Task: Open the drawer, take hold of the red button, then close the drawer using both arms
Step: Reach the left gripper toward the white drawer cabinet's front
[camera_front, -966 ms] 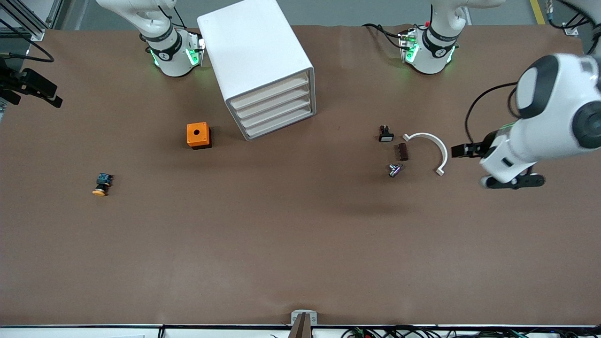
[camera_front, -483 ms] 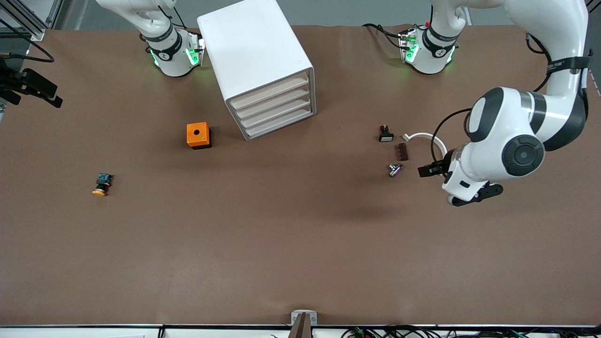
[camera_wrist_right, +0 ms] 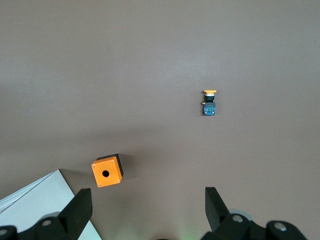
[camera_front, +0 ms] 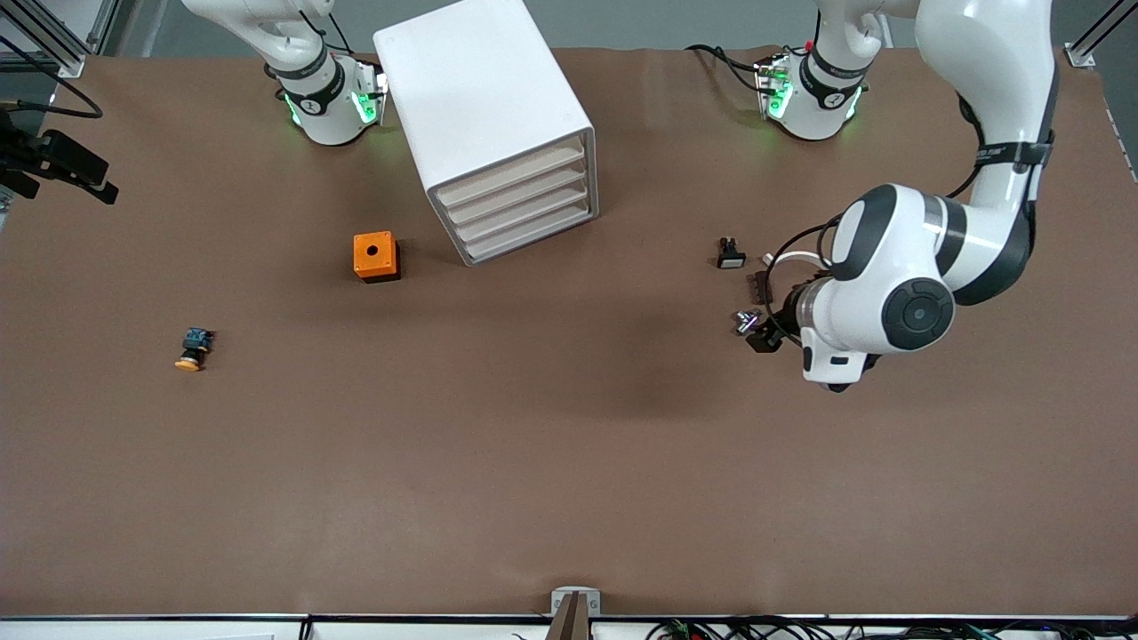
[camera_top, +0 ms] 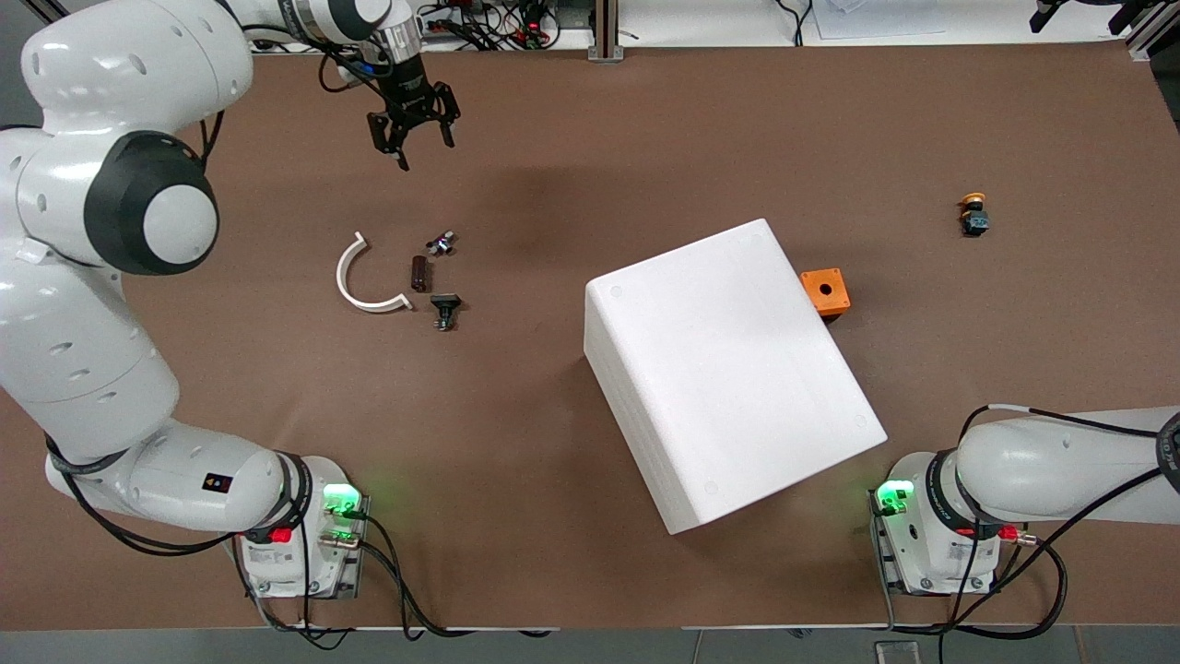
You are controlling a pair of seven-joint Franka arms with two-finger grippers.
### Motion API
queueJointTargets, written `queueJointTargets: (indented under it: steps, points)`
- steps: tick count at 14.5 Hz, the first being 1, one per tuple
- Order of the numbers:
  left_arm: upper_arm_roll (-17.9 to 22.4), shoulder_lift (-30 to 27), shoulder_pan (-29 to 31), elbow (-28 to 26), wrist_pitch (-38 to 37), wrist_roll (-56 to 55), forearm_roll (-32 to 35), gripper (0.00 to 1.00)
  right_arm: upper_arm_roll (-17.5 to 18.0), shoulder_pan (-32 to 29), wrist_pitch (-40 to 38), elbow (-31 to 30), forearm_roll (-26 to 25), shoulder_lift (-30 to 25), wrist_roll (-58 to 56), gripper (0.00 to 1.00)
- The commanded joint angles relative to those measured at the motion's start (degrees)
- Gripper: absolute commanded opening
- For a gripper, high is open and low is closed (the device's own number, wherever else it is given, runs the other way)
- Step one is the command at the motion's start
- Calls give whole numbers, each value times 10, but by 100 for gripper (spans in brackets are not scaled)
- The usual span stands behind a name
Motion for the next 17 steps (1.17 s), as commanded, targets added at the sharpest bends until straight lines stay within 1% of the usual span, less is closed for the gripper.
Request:
queueJointTargets:
  steps: [1, 5, 9, 13, 17]
  points:
    - [0, 33, -6, 36, -10, -93, -65, 100, 4, -4, 6, -5, -7, -5, -2, 100]
    - [0, 77, -14, 67, -47, -220, -167, 100, 4, -4, 6, -5, -7, -5, -2, 100]
    - [0, 117, -27, 91, -82, -332, -215, 100, 4, -4, 6, -5, -7, -5, -2, 100]
    - [0, 146, -37, 94, -151, -455, -290, 100, 4, -4, 6, -5, -7, -5, -2, 100]
    - [0, 172, -60, 93, -166, -519, -343, 100, 4, -4, 6, -5, -7, -5, -2, 100]
